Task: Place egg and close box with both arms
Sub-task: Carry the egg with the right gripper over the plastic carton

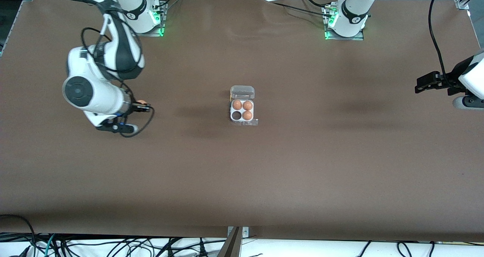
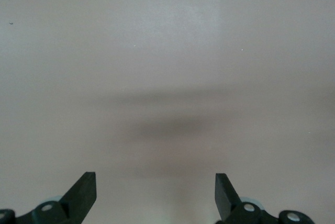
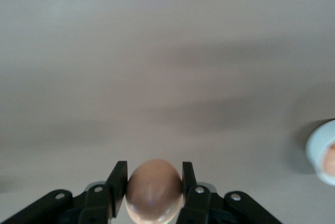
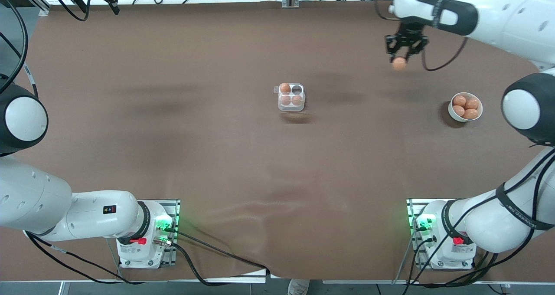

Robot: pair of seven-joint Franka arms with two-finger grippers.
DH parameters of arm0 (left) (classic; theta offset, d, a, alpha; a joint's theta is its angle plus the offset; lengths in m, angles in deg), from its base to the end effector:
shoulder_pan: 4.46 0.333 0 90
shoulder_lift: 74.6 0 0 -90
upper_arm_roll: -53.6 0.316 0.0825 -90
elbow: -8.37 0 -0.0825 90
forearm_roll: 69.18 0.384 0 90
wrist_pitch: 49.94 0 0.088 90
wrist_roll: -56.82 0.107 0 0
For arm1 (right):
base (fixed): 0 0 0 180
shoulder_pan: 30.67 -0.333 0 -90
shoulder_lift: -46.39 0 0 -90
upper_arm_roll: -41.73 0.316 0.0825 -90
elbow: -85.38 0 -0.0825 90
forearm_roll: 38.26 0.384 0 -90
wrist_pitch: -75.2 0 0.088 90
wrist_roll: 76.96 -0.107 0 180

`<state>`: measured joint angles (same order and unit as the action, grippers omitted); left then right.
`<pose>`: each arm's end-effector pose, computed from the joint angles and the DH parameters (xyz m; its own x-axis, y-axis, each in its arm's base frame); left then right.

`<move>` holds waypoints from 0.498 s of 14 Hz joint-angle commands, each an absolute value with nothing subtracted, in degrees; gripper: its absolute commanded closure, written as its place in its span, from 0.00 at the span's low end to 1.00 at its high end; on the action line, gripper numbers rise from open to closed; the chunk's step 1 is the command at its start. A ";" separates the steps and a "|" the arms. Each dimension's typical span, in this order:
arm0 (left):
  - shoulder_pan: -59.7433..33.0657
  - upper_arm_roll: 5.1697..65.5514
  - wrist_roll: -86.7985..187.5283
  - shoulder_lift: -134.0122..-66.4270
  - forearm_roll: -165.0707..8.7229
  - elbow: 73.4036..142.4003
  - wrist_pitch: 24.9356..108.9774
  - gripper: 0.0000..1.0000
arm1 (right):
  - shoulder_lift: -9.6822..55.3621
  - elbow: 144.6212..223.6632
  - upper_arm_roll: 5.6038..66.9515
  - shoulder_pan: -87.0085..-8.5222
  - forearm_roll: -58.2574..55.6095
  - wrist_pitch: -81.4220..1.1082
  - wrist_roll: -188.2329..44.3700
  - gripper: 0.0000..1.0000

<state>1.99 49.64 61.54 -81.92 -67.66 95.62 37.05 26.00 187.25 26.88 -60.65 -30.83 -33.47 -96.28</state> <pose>0.5837 0.0308 0.5701 0.9904 -0.0385 -0.1326 -0.0397 -0.9992 -0.0068 0.5899 0.1806 0.3469 0.9682 -0.1257 -0.2165 -0.1167 -0.9917 0.0535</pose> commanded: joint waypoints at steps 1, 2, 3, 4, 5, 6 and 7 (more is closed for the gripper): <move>2.30 49.38 62.62 -82.07 -66.90 95.11 36.45 0.00 | 20.57 179.71 26.35 -65.45 -27.55 -31.32 -104.79 0.57; 2.30 49.38 62.62 -82.07 -66.98 95.11 36.45 0.00 | 18.81 177.69 26.35 -67.04 -25.97 -31.32 -107.09 0.57; 2.30 49.38 62.62 -82.07 -66.98 95.20 36.45 0.00 | 16.79 175.58 26.35 -68.97 -24.13 -31.32 -109.72 0.57; 2.30 49.38 62.62 -82.07 -66.90 95.20 36.45 0.00 | 14.86 173.73 26.35 -70.90 -22.98 -31.32 -112.88 0.57; 2.30 49.38 62.62 -82.07 -66.98 95.20 36.45 0.00 | 13.01 172.06 26.35 -72.14 -22.62 -31.85 -116.48 0.57; 2.30 49.38 62.62 -82.07 -66.90 95.20 36.45 0.00 | 10.99 169.69 26.35 -73.46 -22.53 -32.02 -119.65 0.57; 2.30 49.38 62.62 -82.07 -66.90 95.29 36.45 0.00 | 9.06 167.41 26.35 -74.69 -22.61 -32.11 -122.38 0.57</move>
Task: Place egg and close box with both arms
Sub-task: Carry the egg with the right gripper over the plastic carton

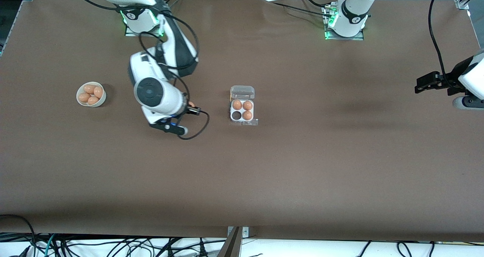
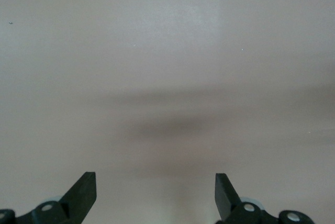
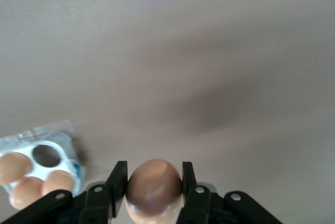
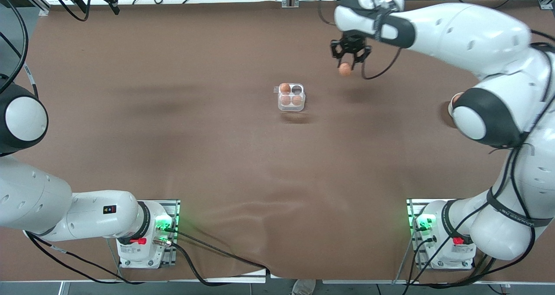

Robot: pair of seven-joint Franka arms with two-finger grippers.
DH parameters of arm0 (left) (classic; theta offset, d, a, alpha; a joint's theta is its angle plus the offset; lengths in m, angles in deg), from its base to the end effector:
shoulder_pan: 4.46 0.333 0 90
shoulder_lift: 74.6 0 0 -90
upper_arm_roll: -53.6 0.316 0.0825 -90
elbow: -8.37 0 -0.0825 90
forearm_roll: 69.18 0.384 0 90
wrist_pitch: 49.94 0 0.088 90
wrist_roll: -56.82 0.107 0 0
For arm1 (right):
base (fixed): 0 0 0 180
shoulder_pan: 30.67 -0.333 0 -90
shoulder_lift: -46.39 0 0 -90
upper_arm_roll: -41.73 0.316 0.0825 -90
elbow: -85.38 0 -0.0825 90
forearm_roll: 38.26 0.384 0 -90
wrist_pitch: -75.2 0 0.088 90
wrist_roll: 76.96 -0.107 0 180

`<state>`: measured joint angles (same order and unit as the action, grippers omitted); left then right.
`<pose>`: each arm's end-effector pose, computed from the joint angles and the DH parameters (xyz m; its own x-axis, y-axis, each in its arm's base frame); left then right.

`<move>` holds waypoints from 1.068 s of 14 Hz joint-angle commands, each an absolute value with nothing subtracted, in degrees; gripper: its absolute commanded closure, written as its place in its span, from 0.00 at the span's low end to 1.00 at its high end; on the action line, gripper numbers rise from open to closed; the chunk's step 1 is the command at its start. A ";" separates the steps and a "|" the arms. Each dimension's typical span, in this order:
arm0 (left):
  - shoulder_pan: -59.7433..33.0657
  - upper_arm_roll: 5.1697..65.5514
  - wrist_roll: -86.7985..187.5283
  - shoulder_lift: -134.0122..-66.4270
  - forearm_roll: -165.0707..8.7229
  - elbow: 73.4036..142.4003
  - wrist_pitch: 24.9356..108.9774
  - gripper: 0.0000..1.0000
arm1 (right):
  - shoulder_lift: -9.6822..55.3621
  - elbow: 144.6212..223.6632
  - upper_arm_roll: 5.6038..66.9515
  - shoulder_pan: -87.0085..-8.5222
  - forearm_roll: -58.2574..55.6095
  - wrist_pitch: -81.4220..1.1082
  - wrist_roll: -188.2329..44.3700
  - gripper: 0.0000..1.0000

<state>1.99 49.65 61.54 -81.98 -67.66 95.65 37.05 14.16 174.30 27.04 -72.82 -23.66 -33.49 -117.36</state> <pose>0.5839 0.0309 0.5692 0.9902 -0.0383 -0.1342 -0.0396 -0.9992 -0.0066 0.5778 0.3474 0.3145 0.9309 -0.3022 -0.2052 -0.2955 -0.9532 0.0633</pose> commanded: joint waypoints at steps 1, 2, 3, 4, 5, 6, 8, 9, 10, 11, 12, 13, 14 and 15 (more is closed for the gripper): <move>2.30 49.38 62.62 -82.16 -66.98 95.29 36.45 0.00 | 7.21 164.95 26.43 -75.40 -22.44 -32.20 -124.66 0.57; 2.30 49.38 62.62 -82.16 -66.90 95.29 36.45 0.00 | 5.71 163.10 26.96 -76.10 -21.57 -32.20 -126.17 0.57; 2.30 49.38 62.62 -82.16 -66.90 95.29 36.45 0.00 | 5.00 162.21 27.74 -76.11 -20.34 -32.55 -127.57 0.57; 2.30 49.38 62.62 -82.16 -66.90 95.29 36.45 0.00 | 4.65 162.20 28.36 -76.19 -19.55 -34.12 -128.20 0.57; 2.30 49.38 62.62 -82.16 -66.98 95.29 36.45 0.00 | 4.47 162.20 29.15 -76.11 -19.10 -36.05 -128.81 0.57; 2.30 49.38 62.62 -82.16 -66.98 95.29 36.45 0.00 | 4.38 162.20 29.59 -76.11 -18.49 -37.37 -129.78 0.57; 2.30 49.38 62.62 -82.16 -66.90 95.29 36.45 0.00 | 3.77 162.20 30.12 -76.11 -17.26 -40.01 -130.31 0.57; 2.30 49.38 62.62 -82.16 -66.98 95.29 36.45 0.00 | 3.33 162.20 30.30 -76.11 -15.86 -41.50 -130.23 0.57; 2.30 49.38 62.62 -82.16 -66.98 95.29 36.45 0.00 | 2.89 162.20 30.39 -76.19 -14.71 -42.65 -130.23 0.58; 2.30 49.38 62.62 -82.16 -66.90 95.38 36.45 0.00 | 2.54 162.20 30.39 -76.46 -14.27 -43.36 -130.23 0.58; 2.30 49.38 62.62 -82.16 -66.98 95.29 36.45 0.00 | 2.19 162.20 30.39 -76.55 -14.18 -43.45 -130.23 0.58; 2.30 49.38 62.62 -82.24 -66.98 95.29 36.45 0.00 | 1.83 162.20 30.39 -76.55 -14.18 -43.45 -130.23 0.58; 2.30 49.38 62.62 -82.24 -66.98 95.38 36.45 0.00 | 1.66 162.20 30.39 -76.55 -13.83 -43.45 -130.23 0.58; 2.30 49.38 62.62 -82.24 -66.98 95.38 36.45 0.00 | 1.39 162.20 30.39 -76.55 -12.95 -43.45 -130.23 0.58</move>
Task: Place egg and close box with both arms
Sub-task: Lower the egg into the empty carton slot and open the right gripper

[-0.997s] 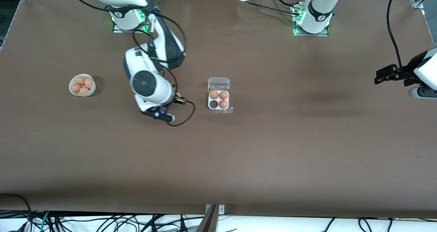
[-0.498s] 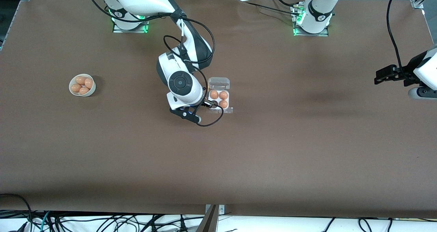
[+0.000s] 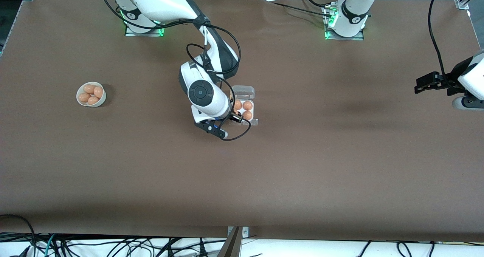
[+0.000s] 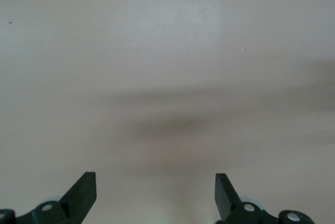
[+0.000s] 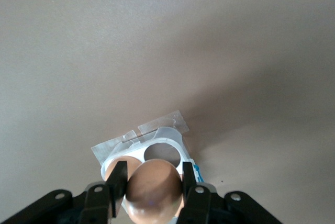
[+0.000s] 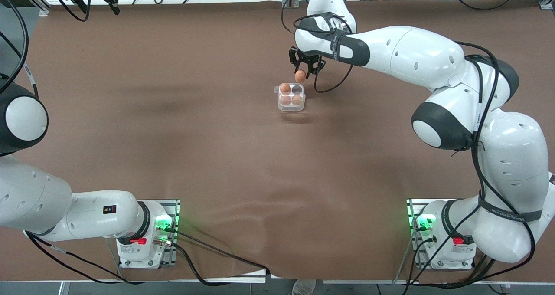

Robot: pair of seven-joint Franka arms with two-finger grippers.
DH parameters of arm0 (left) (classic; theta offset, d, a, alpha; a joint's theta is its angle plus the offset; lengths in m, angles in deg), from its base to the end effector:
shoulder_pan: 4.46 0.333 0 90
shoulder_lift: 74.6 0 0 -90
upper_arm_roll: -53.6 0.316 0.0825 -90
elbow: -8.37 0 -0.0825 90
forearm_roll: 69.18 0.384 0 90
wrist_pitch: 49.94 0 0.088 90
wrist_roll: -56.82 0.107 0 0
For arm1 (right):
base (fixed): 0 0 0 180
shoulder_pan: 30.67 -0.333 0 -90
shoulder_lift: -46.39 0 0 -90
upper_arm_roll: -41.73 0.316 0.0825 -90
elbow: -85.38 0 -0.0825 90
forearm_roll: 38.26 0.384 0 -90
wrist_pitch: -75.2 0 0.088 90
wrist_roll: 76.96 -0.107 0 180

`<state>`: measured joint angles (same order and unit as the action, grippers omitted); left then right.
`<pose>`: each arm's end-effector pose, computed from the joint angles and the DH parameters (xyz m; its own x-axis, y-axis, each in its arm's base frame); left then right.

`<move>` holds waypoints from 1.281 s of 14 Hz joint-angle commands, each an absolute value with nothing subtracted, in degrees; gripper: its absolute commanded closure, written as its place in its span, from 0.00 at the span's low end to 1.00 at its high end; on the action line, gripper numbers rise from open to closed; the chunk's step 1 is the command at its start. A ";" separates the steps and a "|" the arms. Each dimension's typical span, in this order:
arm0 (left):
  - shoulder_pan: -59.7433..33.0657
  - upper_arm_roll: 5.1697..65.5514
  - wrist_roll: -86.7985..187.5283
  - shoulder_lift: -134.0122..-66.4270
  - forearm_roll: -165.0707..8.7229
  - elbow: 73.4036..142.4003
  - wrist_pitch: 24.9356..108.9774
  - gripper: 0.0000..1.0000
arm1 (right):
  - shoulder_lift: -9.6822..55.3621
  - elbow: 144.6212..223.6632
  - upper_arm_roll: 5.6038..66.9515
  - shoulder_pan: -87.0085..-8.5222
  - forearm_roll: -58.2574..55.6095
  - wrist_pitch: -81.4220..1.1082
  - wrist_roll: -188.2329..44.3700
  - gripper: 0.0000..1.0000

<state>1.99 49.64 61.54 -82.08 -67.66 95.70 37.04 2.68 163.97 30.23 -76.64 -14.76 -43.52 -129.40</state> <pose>0.5842 0.0308 0.5678 0.9898 -0.0386 -0.1369 -0.0398 -0.9992 -0.0062 0.5720 0.4549 0.2655 0.8775 -0.4349 -0.2021 -0.4576 -0.8855 -0.0810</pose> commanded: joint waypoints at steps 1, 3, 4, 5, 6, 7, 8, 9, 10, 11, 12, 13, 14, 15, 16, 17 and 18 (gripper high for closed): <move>2.30 49.38 62.62 -82.24 -66.90 95.38 36.45 0.00 | 1.22 162.20 30.39 -76.55 -11.64 -43.45 -130.14 0.58; 2.30 49.38 62.62 -82.24 -66.98 95.38 36.45 0.00 | 1.13 162.20 30.39 -76.55 -9.87 -43.45 -129.70 0.58; 2.30 49.38 62.62 -82.24 -66.98 95.29 36.45 0.00 | 0.61 162.20 30.39 -76.55 -9.78 -43.54 -129.78 0.58; 2.30 49.38 62.62 -82.24 -66.98 95.38 36.45 0.00 | 0.34 162.20 30.39 -76.55 -9.78 -43.54 -129.70 0.58; 2.30 49.38 62.62 -82.33 -66.98 95.38 36.45 0.00 | 0.08 162.20 30.48 -76.55 -9.78 -43.54 -129.61 0.58; 2.39 49.38 62.70 -82.42 -66.98 95.29 36.45 0.00 | -0.10 162.20 31.00 -76.55 -9.69 -43.89 -129.61 0.58; 2.39 49.38 62.62 -82.42 -66.98 95.29 36.45 0.00 | -0.19 162.20 31.35 -76.46 -9.69 -44.41 -129.61 0.58; 2.30 49.38 62.70 -82.42 -66.90 95.38 36.45 0.00 | -0.28 162.20 31.44 -76.55 -9.69 -44.51 -129.61 0.58; 2.30 49.38 62.62 -82.42 -66.90 95.29 36.45 0.00 | -0.36 162.20 31.44 -76.55 -9.69 -44.59 -129.70 0.58; 2.30 49.38 62.62 -82.42 -66.90 95.38 36.45 0.00 | -0.54 162.20 31.53 -76.55 -9.69 -44.51 -129.61 0.58; 2.30 49.38 62.62 -82.42 -66.98 95.38 36.45 0.00 | -0.63 162.20 31.53 -76.55 -9.69 -44.51 -129.70 0.58; 2.30 49.38 62.62 -82.42 -66.98 95.38 36.45 0.00 | -0.72 162.20 31.53 -76.55 -9.69 -44.59 -129.70 0.58; 2.30 49.38 62.62 -82.42 -66.98 95.38 36.45 0.00 | -0.89 162.20 31.62 -76.55 -9.69 -44.59 -129.61 0.58; 2.30 49.38 62.62 -82.42 -66.98 95.29 36.45 0.00 | -0.89 162.20 32.23 -76.55 -9.69 -44.59 -129.70 0.58; 2.30 49.38 62.62 -82.42 -66.98 95.29 36.45 0.00 | -1.15 162.20 32.41 -76.55 -9.69 -44.59 -129.70 0.58; 2.30 49.38 62.62 -82.33 -66.98 95.20 36.45 0.00 | -1.24 162.20 32.50 -76.55 -9.69 -44.59 -129.78 0.58; 2.13 49.29 62.62 -82.42 -66.98 95.29 36.45 0.00 | -1.33 162.20 32.50 -76.55 -9.69 -44.59 -129.70 0.58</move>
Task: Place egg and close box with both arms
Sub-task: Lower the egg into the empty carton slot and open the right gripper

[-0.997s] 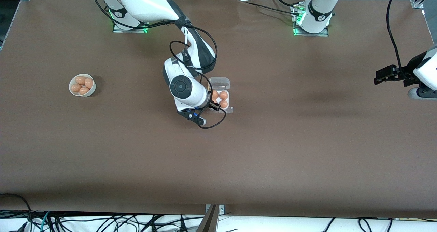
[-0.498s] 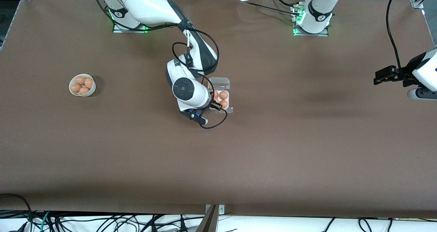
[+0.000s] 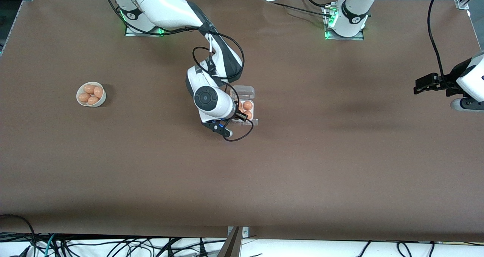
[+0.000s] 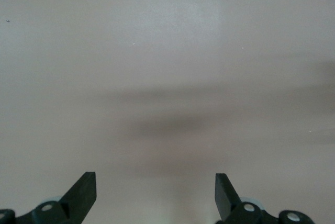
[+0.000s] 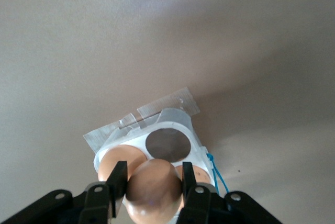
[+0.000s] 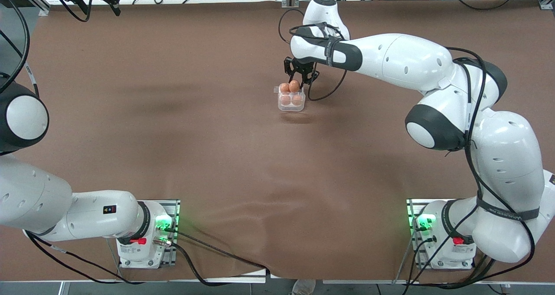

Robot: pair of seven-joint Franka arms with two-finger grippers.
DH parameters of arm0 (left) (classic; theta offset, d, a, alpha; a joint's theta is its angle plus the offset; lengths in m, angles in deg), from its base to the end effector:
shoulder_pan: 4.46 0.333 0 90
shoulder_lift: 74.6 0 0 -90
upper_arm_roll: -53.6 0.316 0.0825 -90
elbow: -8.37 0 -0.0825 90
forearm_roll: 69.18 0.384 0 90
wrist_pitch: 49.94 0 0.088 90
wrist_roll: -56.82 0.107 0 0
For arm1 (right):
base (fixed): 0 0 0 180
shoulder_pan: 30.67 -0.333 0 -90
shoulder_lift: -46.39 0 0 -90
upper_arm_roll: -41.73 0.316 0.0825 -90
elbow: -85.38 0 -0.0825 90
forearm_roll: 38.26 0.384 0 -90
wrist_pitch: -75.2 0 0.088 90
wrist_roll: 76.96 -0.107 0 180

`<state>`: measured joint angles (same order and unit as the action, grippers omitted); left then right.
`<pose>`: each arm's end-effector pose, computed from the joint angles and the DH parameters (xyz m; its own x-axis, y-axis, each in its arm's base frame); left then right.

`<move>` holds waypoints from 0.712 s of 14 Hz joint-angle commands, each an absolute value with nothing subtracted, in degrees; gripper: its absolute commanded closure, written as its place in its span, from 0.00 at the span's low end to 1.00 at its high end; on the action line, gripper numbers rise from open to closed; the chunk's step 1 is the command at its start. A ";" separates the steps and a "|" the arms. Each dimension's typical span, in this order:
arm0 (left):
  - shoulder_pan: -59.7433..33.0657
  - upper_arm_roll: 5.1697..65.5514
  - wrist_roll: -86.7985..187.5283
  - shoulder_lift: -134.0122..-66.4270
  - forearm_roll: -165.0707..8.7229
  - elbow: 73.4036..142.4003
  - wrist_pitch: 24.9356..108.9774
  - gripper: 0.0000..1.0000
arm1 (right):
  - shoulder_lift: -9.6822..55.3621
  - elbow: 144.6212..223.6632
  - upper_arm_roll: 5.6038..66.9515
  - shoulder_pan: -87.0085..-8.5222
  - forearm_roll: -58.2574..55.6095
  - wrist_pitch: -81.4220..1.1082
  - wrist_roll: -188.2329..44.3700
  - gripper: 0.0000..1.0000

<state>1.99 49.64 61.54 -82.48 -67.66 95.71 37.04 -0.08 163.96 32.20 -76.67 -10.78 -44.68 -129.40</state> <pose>0.5858 0.0310 0.5636 0.9888 -0.0387 -0.1439 -0.0398 -0.9992 -0.0051 0.5571 0.4712 0.2309 0.8541 -0.4410 -0.2758 -0.4786 -0.8739 -0.0848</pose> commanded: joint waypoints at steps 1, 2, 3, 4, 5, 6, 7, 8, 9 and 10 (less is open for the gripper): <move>2.04 49.29 62.44 -82.33 -66.98 95.20 36.45 0.00 | -1.51 162.20 32.50 -76.63 -9.69 -44.59 -129.70 0.58; 1.95 49.20 62.44 -82.33 -66.98 95.20 36.45 0.00 | -1.60 162.20 32.50 -76.63 -9.69 -44.59 -129.70 0.57; 1.95 49.20 62.53 -82.33 -66.98 95.03 36.45 0.00 | -1.68 162.20 32.50 -76.55 -9.78 -44.59 -129.61 0.57; 1.95 49.20 62.53 -82.33 -66.98 95.03 36.45 0.00 | -1.86 162.20 32.50 -76.55 -9.78 -44.59 -129.61 0.56; 1.95 49.20 62.53 -82.33 -66.98 95.20 36.45 0.00 | -1.86 162.20 32.50 -76.55 -9.78 -44.86 -129.44 0.50; 1.95 49.12 62.53 -82.33 -66.98 95.20 36.45 0.00 | -1.86 162.20 32.50 -76.55 -9.78 -45.64 -129.52 0.32; 1.69 49.12 62.44 -82.33 -66.98 95.11 36.45 0.00 | -1.95 162.20 32.50 -76.55 -9.78 -46.26 -129.61 0.03; 1.51 49.12 62.27 -82.33 -66.98 95.11 36.45 0.00 | -1.95 162.20 32.50 -76.55 -9.78 -47.05 -129.52 0.00; 1.34 49.03 62.18 -82.33 -66.98 95.11 36.45 0.00 | -1.95 162.20 32.50 -76.55 -9.78 -47.49 -129.43 0.00; 1.34 48.94 62.18 -82.33 -67.07 95.20 36.45 0.00 | -1.86 162.20 32.41 -76.55 -9.78 -47.58 -129.35 0.00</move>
